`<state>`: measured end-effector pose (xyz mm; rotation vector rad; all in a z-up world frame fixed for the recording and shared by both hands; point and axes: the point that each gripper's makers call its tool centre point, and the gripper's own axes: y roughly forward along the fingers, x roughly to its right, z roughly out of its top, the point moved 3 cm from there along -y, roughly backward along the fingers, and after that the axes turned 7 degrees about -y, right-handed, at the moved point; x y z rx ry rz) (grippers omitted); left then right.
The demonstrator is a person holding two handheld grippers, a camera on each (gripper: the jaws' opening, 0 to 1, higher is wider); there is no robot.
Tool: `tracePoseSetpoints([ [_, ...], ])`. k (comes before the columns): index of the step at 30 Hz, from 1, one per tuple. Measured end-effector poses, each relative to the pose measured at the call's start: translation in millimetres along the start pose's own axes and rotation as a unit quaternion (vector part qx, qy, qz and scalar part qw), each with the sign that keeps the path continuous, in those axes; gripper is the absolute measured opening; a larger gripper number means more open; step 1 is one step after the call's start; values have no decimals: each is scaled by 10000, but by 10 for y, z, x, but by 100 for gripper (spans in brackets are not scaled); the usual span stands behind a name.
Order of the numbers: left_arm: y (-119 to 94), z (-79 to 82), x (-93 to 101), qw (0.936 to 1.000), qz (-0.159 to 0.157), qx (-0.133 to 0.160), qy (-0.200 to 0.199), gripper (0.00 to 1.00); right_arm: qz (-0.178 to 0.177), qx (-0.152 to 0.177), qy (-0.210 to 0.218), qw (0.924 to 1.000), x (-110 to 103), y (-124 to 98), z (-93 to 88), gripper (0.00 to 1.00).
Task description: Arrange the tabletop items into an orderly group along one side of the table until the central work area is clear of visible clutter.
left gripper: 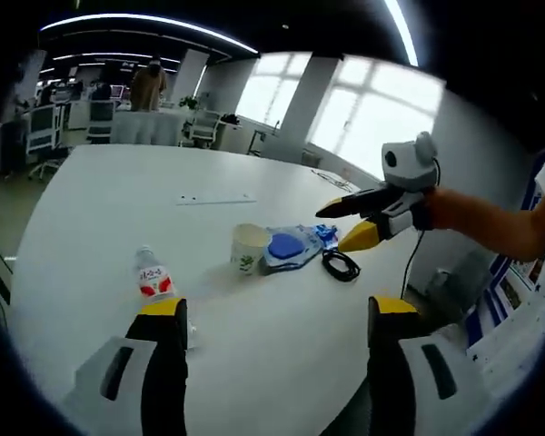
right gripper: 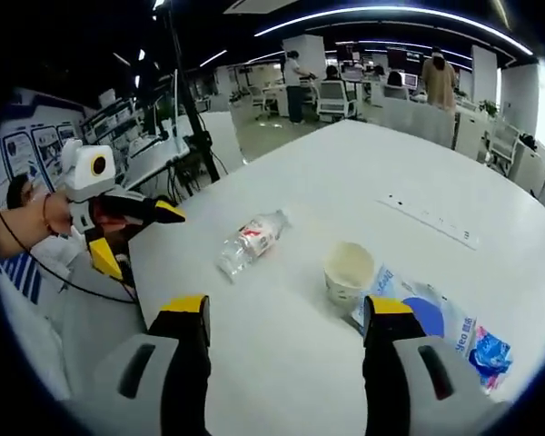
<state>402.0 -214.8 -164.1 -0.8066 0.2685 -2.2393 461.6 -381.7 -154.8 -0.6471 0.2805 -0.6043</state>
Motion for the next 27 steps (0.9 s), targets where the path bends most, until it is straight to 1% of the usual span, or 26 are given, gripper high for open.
tracePoseSetpoints([
  [5, -67, -4, -124, 10000, 23, 31, -49, 83, 140, 9, -62, 9999, -121, 216, 159, 67],
  [14, -196, -3, -366, 9998, 114, 69, -138, 83, 350, -12, -100, 9993, -284, 541, 346, 67],
  [23, -271, 11, -577, 9995, 160, 132, -252, 83, 534, 5, 22, 9986, -301, 859, 504, 65],
  [27, -273, 19, -626, 9994, 153, 158, -269, 83, 618, 13, 111, 9980, -305, 990, 585, 64],
])
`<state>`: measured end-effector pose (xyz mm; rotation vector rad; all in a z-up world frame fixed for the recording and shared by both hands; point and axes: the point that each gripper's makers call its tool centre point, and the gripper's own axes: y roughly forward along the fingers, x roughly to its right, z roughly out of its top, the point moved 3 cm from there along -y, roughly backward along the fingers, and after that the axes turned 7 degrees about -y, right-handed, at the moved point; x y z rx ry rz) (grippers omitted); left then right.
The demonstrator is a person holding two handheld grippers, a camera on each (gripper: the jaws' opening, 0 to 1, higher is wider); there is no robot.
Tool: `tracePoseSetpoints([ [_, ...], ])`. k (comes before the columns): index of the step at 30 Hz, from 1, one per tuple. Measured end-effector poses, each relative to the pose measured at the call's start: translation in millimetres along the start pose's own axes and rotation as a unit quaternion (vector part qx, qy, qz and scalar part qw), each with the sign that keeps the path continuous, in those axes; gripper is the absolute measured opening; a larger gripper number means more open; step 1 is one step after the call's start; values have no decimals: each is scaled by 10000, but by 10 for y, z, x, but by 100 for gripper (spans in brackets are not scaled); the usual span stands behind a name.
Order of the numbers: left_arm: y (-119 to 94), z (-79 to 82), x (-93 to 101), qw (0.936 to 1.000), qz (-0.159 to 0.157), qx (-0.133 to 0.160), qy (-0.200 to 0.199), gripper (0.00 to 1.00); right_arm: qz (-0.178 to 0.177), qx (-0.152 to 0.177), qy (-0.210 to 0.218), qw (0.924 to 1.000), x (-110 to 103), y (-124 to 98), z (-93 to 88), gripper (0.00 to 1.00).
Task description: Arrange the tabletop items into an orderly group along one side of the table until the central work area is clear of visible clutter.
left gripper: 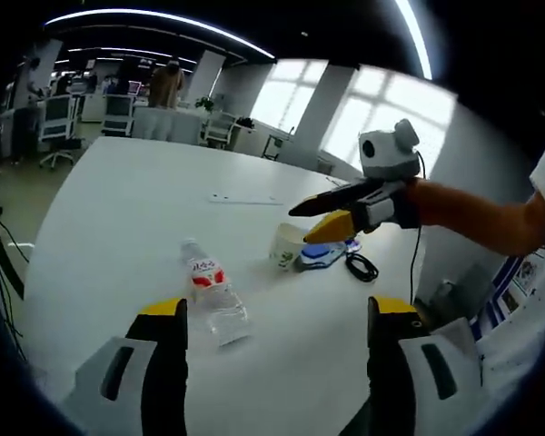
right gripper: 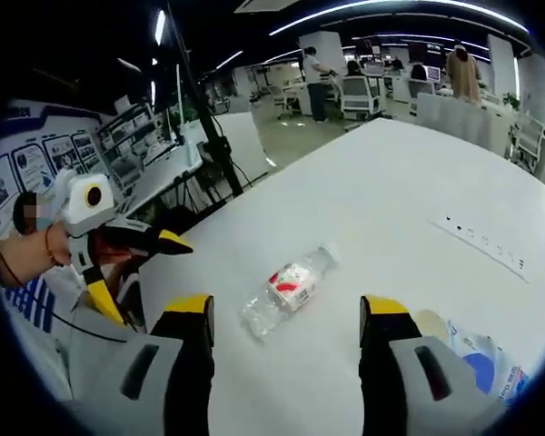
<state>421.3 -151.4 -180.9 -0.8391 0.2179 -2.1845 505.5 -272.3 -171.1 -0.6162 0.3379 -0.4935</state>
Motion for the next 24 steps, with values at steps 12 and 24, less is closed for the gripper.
tracePoseSetpoints([
  [12, -4, 59, -159, 9998, -42, 161, -85, 82, 153, -50, 211, 9996, 26, 378, 146, 60],
  [24, 1, 61, -220, 9991, -103, 343, -245, 82, 147, -145, 753, 9969, 225, 792, 193, 57],
])
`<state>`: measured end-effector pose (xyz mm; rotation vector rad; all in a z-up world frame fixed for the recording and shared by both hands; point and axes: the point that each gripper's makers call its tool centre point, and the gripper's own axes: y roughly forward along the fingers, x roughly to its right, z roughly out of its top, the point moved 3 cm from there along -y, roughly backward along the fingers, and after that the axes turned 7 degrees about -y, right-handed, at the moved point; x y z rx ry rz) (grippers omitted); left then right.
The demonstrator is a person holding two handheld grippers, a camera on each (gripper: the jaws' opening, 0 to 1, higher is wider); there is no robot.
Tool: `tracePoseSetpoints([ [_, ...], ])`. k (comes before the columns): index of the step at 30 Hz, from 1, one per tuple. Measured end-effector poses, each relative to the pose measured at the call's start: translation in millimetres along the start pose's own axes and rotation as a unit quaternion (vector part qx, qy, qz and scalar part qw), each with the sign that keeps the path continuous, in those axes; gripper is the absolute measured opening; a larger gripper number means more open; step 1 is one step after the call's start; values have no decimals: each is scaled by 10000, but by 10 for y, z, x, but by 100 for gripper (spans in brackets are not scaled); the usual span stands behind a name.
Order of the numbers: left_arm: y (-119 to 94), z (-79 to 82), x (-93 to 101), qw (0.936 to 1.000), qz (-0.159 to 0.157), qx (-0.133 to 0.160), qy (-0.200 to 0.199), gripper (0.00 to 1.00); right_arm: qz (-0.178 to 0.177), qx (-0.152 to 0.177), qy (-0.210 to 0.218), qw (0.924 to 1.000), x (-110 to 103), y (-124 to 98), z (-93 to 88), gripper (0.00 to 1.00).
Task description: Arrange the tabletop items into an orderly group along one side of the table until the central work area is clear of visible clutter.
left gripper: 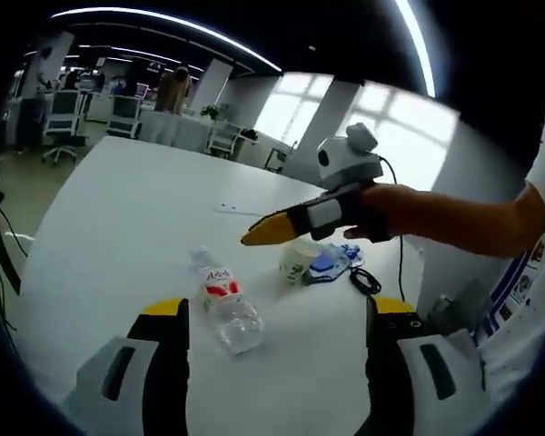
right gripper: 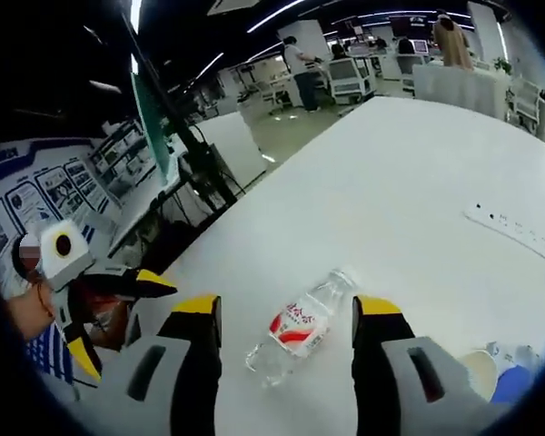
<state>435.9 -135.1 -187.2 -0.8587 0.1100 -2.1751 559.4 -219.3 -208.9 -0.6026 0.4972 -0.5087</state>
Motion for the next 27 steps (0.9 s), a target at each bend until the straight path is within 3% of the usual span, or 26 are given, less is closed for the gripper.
tracePoseSetpoints([
  [11, -17, 11, -93, 9999, 12, 90, -46, 79, -161, -266, 421, 9986, 180, 334, -32, 53],
  [18, -15, -28, -100, 9998, -11, 136, -143, 79, -262, -426, 782, 9957, 327, 506, -60, 46],
  [23, -8, -51, -132, 9998, -3, 78, -160, 78, -520, -653, 1178, 9895, 466, 613, -132, 40],
  [27, 29, -31, -162, 9998, -1, 80, -169, 78, -534, -807, 1404, 9854, 500, 702, -170, 38],
])
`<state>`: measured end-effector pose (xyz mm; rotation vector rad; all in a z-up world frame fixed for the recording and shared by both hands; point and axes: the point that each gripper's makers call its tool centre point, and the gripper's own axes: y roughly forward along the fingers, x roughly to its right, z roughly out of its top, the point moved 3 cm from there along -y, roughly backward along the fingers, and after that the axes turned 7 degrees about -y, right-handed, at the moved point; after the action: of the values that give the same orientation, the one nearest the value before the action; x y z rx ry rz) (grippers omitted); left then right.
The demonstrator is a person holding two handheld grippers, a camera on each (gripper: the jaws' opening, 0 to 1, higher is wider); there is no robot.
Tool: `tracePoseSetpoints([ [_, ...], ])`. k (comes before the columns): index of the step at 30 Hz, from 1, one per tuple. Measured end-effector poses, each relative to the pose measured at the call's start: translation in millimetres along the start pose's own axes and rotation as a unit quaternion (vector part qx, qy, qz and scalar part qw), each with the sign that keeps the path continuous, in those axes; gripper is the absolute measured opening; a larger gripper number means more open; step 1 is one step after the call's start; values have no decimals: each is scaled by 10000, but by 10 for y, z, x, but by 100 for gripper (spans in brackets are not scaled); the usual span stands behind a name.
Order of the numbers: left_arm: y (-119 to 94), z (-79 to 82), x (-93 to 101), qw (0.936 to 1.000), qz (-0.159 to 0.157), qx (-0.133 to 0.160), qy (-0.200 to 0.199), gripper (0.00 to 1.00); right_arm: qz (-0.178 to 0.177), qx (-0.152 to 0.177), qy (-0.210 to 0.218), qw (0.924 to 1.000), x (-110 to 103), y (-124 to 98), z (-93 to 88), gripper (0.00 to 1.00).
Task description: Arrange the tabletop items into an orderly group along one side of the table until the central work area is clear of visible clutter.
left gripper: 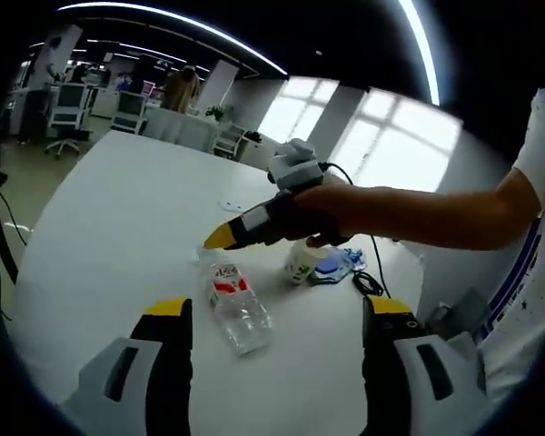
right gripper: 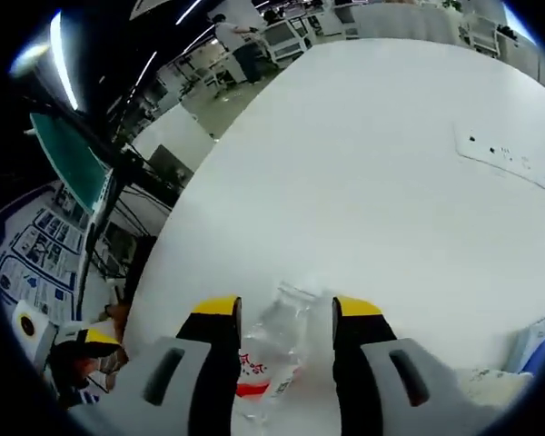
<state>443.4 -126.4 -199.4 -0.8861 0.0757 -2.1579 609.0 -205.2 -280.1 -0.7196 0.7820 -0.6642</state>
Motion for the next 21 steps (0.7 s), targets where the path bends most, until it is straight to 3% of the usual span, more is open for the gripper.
tracePoseSetpoints([
  [9, 85, -14, -1, 10000, -69, -34, -21, 77, -54, -305, 412, 9987, 11, 170, -69, 35],
  [21, 119, -61, -7, 9999, -111, -64, -63, 76, -86, -346, 788, 9963, 74, 302, -53, 28],
])
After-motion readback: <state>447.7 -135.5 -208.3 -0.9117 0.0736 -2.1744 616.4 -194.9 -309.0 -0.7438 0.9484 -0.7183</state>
